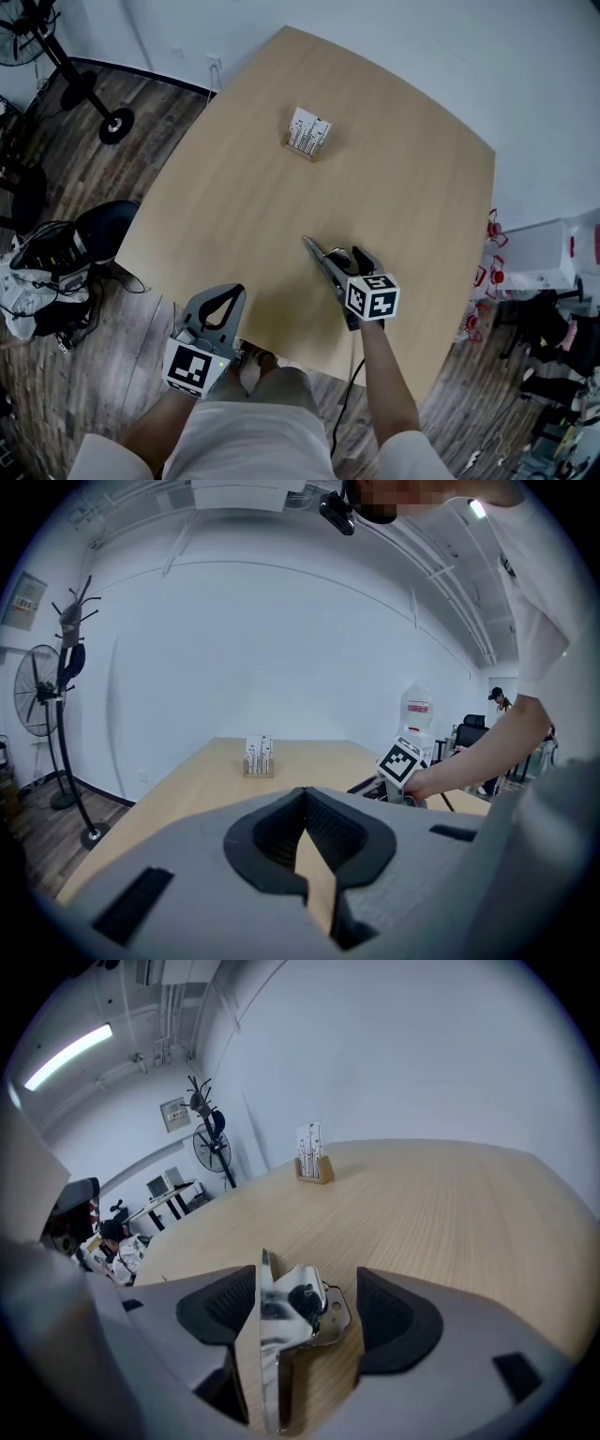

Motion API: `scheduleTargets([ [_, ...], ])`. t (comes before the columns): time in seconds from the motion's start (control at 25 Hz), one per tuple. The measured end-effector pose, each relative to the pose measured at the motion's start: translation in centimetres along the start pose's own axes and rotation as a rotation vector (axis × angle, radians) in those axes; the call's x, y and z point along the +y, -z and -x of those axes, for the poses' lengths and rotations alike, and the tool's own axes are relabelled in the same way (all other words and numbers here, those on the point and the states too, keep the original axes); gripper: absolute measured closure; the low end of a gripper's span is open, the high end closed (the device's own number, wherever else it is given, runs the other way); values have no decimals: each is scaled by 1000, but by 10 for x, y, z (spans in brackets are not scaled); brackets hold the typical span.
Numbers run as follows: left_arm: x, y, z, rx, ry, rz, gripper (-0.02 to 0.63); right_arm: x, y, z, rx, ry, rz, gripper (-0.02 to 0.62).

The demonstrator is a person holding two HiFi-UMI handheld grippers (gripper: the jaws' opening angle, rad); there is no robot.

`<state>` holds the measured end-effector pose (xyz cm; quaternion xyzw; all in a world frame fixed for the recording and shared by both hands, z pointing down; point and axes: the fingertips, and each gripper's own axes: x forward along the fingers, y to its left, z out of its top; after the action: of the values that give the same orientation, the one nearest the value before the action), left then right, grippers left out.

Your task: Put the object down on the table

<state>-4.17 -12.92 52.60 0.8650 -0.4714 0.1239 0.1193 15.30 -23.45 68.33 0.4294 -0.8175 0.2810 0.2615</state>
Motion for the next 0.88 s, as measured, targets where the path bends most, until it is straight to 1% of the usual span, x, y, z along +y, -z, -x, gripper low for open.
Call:
scheduleTargets([
  [0.08, -2, 0, 3, -3, 3, -2, 600, 4, -3, 10, -31, -9, -21, 288],
  [0.16, -4, -3, 5, -14, 8, -11, 600, 9, -9, 23, -70, -12, -14, 292],
  [0.2, -5, -5, 7, -19, 11, -16, 600, 11, -13, 29, -92, -6, -5, 324],
  [0.24, -6, -5, 8, -17, 14, -17, 600, 12, -17, 36, -117, 6, -1, 414],
  [0.28, -8, -4, 10, -12, 16, -13, 600, 11, -20, 43, -141, 22, -1, 474],
  [0.4, -13, -6, 13, -17, 29, -15, 600, 7, -26, 60, -191, 69, -8, 573],
  [0.44, -15, -8, 14, -23, 34, -19, 600, 8, -27, 66, -202, 79, -5, 595],
  [0.64, -18, -6, 25, -30, 59, -24, 600, 20, -30, 94, -250, 124, 18, 598],
  [0.88, -23, -14, 31, -45, 88, -45, 600, 20, -36, 131, -300, 181, -54, 598],
])
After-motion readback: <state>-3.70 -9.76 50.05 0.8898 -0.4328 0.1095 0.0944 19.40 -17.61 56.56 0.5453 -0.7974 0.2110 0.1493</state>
